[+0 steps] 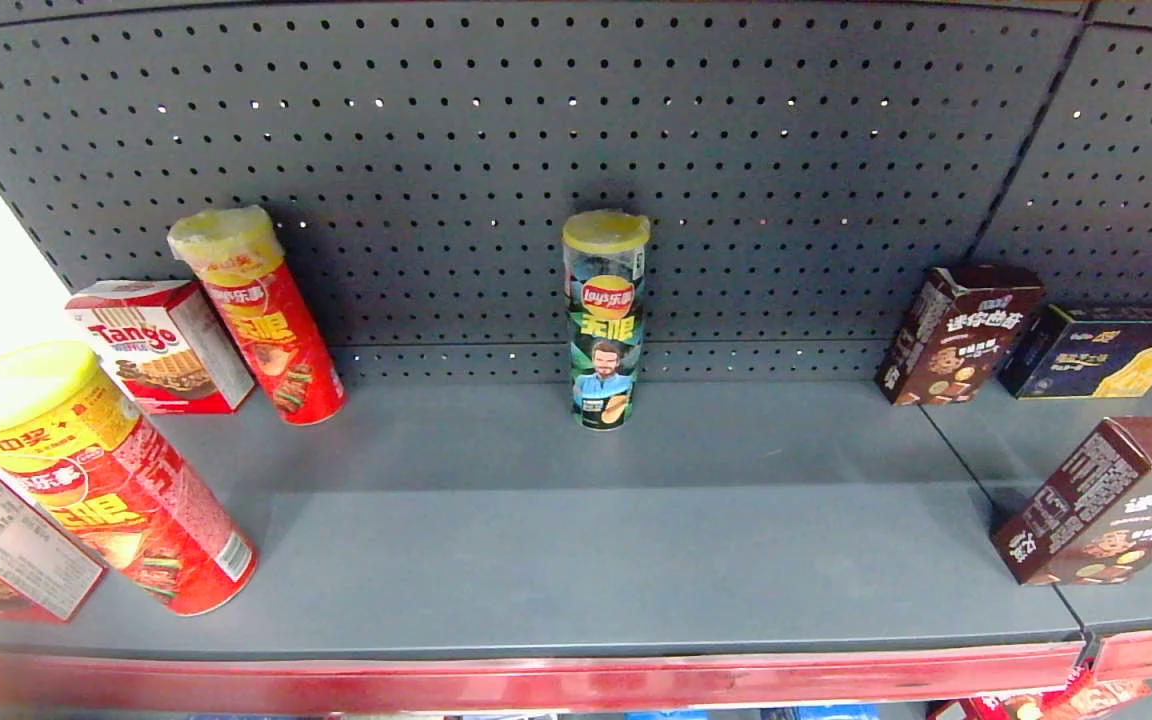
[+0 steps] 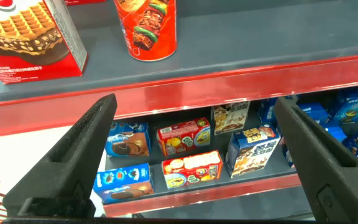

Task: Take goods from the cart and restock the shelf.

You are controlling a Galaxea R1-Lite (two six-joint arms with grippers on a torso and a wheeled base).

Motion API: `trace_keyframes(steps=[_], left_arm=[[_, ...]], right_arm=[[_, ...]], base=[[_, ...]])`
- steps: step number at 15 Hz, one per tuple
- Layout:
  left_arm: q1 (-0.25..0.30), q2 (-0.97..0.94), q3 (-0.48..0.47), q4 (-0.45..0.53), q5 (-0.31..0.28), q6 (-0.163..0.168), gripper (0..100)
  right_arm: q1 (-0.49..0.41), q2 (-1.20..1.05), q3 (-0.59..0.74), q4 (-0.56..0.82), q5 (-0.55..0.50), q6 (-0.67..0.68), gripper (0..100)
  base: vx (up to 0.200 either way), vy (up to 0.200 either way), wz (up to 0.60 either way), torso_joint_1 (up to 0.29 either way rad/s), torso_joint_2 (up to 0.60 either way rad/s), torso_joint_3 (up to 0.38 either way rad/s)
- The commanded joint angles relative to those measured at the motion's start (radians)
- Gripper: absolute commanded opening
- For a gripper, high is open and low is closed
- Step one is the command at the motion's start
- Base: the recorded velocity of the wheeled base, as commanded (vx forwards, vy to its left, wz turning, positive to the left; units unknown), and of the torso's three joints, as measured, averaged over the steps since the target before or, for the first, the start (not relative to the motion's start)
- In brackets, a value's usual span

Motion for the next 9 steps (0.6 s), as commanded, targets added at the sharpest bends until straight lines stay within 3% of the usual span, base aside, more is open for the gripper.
trace_keyframes(steps=[1, 9], left_arm=[[0.000, -0.001, 0.000, 0.000, 0.000, 0.000, 100], [-0.002, 0.001, 0.000, 0.000, 0.000, -0.002, 100]], right_arm=[[0.000, 0.001, 0.000, 0.000, 0.001, -0.002, 100], [-0.002, 0.001, 0.000, 0.000, 0.000, 0.000, 100]], base=[[0.000, 0.000, 0.00, 0.000, 0.00, 0.000], [0.000, 0.000, 0.00, 0.000, 0.00, 0.000]])
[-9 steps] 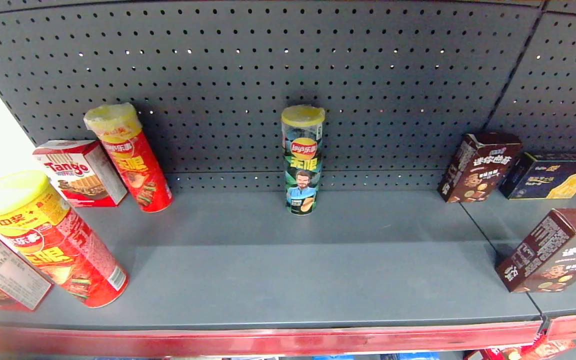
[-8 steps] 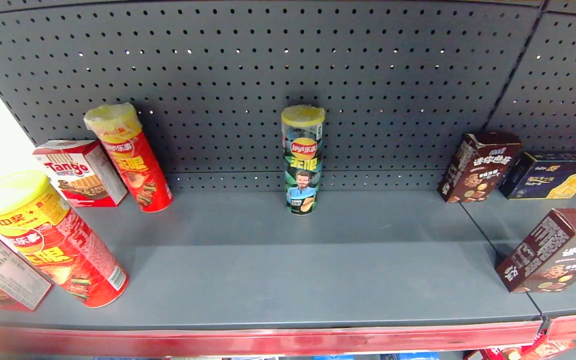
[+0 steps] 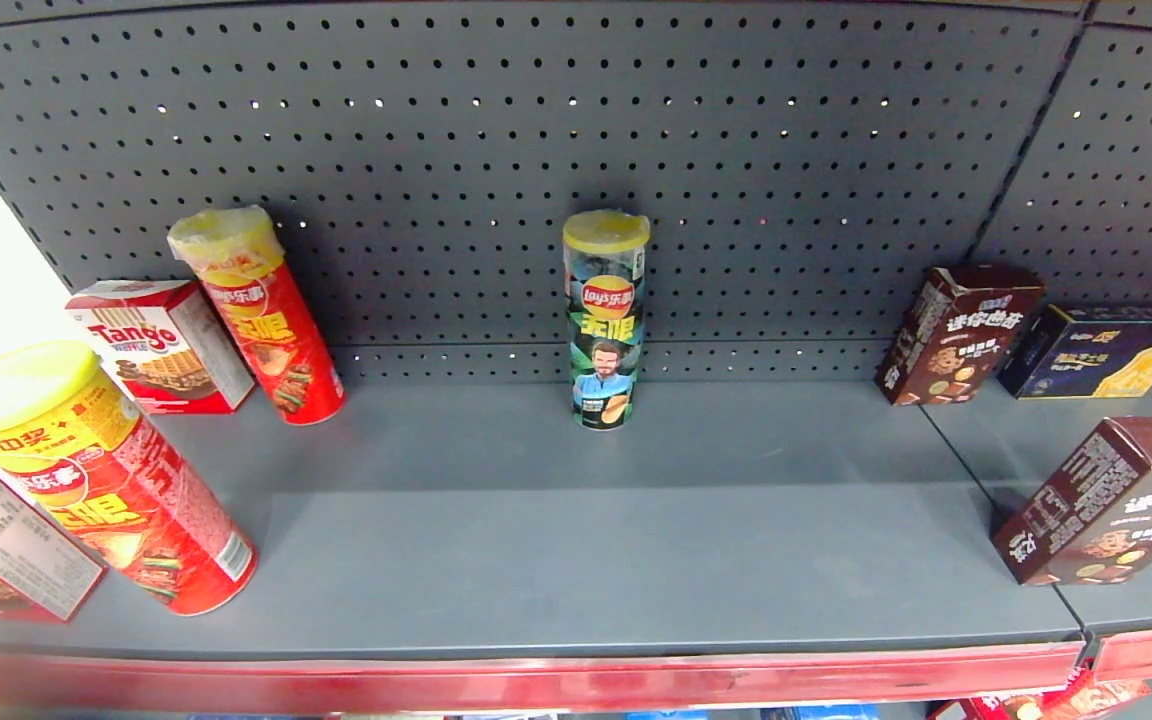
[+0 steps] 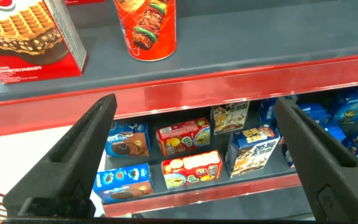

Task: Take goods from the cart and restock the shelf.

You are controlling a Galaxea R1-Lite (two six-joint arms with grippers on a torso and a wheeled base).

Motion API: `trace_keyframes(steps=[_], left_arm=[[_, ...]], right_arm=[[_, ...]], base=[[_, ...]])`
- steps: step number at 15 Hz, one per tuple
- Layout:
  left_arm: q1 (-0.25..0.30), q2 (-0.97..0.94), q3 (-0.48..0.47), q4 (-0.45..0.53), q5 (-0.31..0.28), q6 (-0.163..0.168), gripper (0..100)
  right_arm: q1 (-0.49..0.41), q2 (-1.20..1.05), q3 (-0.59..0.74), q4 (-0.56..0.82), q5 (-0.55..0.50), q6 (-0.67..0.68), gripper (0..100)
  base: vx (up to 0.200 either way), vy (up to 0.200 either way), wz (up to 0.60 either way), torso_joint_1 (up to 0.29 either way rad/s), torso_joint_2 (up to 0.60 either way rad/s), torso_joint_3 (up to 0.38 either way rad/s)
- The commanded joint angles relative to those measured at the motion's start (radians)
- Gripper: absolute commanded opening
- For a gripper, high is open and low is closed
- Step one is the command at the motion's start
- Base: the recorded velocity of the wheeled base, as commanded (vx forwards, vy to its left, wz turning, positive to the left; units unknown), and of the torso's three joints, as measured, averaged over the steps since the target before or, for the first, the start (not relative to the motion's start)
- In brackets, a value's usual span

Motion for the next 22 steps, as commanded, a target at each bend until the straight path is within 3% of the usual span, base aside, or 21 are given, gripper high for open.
trace_keyframes(steps=[1, 3, 15, 22], left_arm=[[0.000, 0.001, 0.000, 0.000, 0.000, 0.001, 100], [0.000, 0.001, 0.000, 0.000, 0.000, 0.000, 100], [0.000, 0.001, 0.000, 0.000, 0.000, 0.001, 100], [0.000, 0.001, 0.000, 0.000, -0.002, 0.004, 100]], right_arm=[[0.000, 0.001, 0.000, 0.000, 0.000, 0.000, 100], [0.000, 0.001, 0.000, 0.000, 0.000, 0.000, 100], [0.000, 0.001, 0.000, 0.000, 0.000, 0.000, 100], [0.000, 0.001, 0.000, 0.000, 0.000, 0.000, 100]], base=[[0.000, 0.000, 0.00, 0.000, 0.00, 0.000], [0.000, 0.000, 0.00, 0.000, 0.00, 0.000], [0.000, 0.000, 0.60, 0.002, 0.00, 0.002], [0.000, 0.000, 0.00, 0.000, 0.00, 0.000]])
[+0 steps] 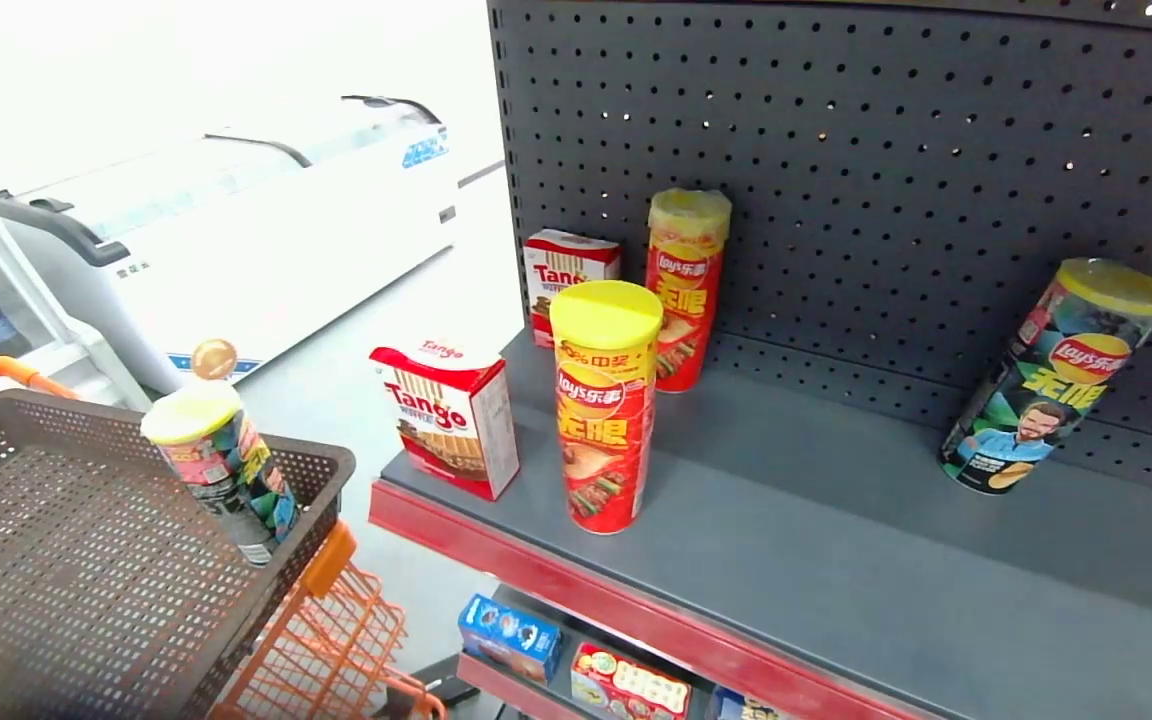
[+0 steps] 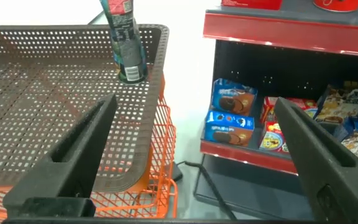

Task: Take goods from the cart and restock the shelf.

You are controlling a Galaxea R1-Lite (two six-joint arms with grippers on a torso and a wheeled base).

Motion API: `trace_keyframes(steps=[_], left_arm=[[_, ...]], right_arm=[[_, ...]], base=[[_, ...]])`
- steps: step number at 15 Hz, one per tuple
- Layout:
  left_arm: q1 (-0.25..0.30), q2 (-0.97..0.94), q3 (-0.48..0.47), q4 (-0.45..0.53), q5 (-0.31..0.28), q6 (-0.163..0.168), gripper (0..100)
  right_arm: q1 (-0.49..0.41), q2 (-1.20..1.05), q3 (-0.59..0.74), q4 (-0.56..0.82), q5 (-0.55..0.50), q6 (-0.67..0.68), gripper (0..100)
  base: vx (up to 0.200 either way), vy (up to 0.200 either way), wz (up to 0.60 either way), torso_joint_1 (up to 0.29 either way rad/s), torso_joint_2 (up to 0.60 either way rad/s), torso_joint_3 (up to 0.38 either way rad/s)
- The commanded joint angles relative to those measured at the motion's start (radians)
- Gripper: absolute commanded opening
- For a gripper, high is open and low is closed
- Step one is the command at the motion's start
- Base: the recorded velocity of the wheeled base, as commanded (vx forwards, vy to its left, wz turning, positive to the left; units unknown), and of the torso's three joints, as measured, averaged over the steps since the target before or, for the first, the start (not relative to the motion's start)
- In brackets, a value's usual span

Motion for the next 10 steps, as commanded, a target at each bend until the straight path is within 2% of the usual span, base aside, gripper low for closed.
trace_keyframes(steps=[1, 5, 7, 9, 10], left_arm=[[0.000, 0.001, 0.000, 0.000, 0.000, 0.001, 100], [0.000, 0.001, 0.000, 0.001, 0.003, -0.001, 100], [-0.003, 0.028, -0.115, 0.029, 0.038, 0.001, 100], [-0.003, 0.169, -0.238, 0.093, 0.084, 0.002, 100], [0.000, 0.215, -0.256, 0.098, 0.090, 0.002, 100]], right_arm=[[-0.002, 0.001, 0.000, 0.000, 0.000, 0.001, 100], [-0.002, 0.001, 0.000, 0.000, 0.000, 0.001, 100], [-0.002, 0.001, 0.000, 0.000, 0.000, 0.001, 100], [-0.002, 0.001, 0.000, 0.000, 0.000, 0.001, 100], [0.000, 0.001, 0.000, 0.000, 0.000, 0.001, 100]], base=[[0.000, 0.000, 0.00, 0.000, 0.00, 0.000], [0.000, 0.000, 0.00, 0.000, 0.00, 0.000], [0.000, 0.000, 0.00, 0.000, 0.00, 0.000], [0.000, 0.000, 0.00, 0.000, 0.00, 0.000], [0.000, 0.000, 0.00, 0.000, 0.00, 0.000]])
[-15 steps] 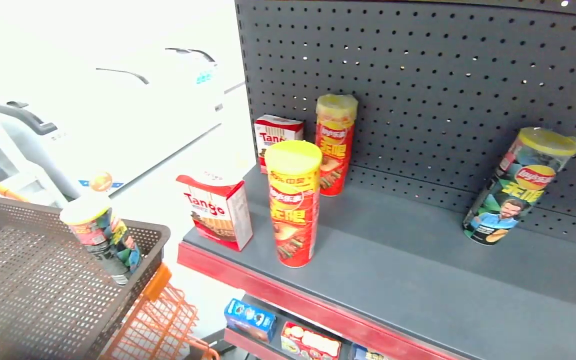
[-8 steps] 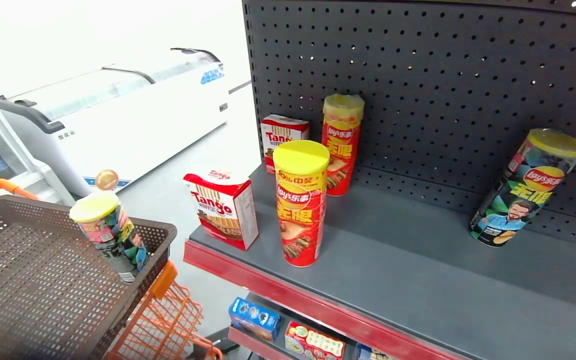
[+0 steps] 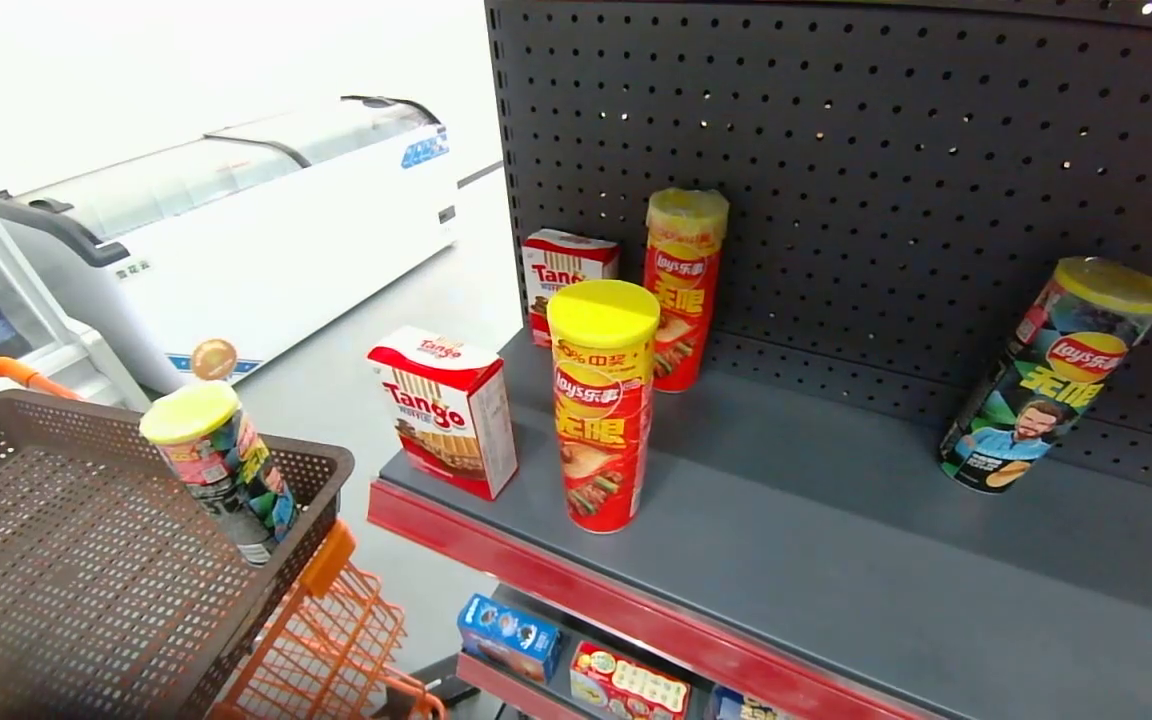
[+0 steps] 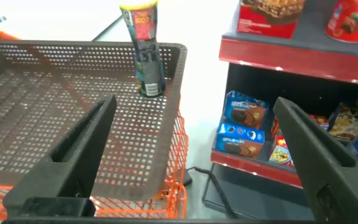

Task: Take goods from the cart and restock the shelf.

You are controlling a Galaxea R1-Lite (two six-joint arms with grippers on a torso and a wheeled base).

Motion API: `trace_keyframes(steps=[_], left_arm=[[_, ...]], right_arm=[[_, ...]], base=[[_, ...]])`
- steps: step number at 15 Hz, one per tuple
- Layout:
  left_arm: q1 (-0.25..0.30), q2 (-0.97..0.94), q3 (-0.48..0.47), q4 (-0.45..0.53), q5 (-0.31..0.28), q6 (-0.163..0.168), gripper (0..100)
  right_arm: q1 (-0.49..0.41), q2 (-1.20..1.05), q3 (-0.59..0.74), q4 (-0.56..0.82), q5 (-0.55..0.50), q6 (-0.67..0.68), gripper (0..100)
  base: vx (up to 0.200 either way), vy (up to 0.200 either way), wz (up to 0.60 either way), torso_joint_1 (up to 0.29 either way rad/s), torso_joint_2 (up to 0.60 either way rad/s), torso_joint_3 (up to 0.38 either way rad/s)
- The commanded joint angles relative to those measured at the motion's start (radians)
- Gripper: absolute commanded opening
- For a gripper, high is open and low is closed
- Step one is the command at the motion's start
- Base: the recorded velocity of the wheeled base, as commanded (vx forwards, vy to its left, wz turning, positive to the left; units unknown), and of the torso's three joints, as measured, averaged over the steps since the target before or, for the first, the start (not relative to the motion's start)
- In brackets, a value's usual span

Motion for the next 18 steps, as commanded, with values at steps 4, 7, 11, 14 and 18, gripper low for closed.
trace_keyframes(steps=[4, 7, 11, 14, 18], left_arm=[[0.004, 0.469, -0.211, -0.015, 0.126, -0.008, 100], [0.150, 0.709, -0.275, -0.068, 0.067, -0.019, 100], [0.156, 0.926, -0.234, -0.268, 0.069, -0.020, 100], [0.153, 1.074, -0.137, -0.513, 0.066, -0.022, 100], [0.156, 1.310, -0.028, -0.863, 0.066, -0.022, 100]], right_arm=[[-0.002, 0.001, 0.000, -0.001, 0.000, 0.000, 100], [0.000, 0.001, 0.000, -0.001, 0.000, 0.000, 100], [0.000, 0.001, 0.000, -0.001, 0.000, 0.000, 100], [0.000, 0.001, 0.000, -0.001, 0.000, 0.000, 100], [0.000, 0.001, 0.000, -0.001, 0.000, 0.000, 100]], base=[[0.000, 0.000, 0.00, 0.000, 0.00, 0.000], [0.000, 0.000, 0.00, 0.000, 0.00, 0.000], [0.000, 0.000, 0.00, 0.000, 0.00, 0.000], [0.000, 0.000, 0.00, 0.000, 0.00, 0.000], [0.000, 0.000, 0.00, 0.000, 0.00, 0.000]])
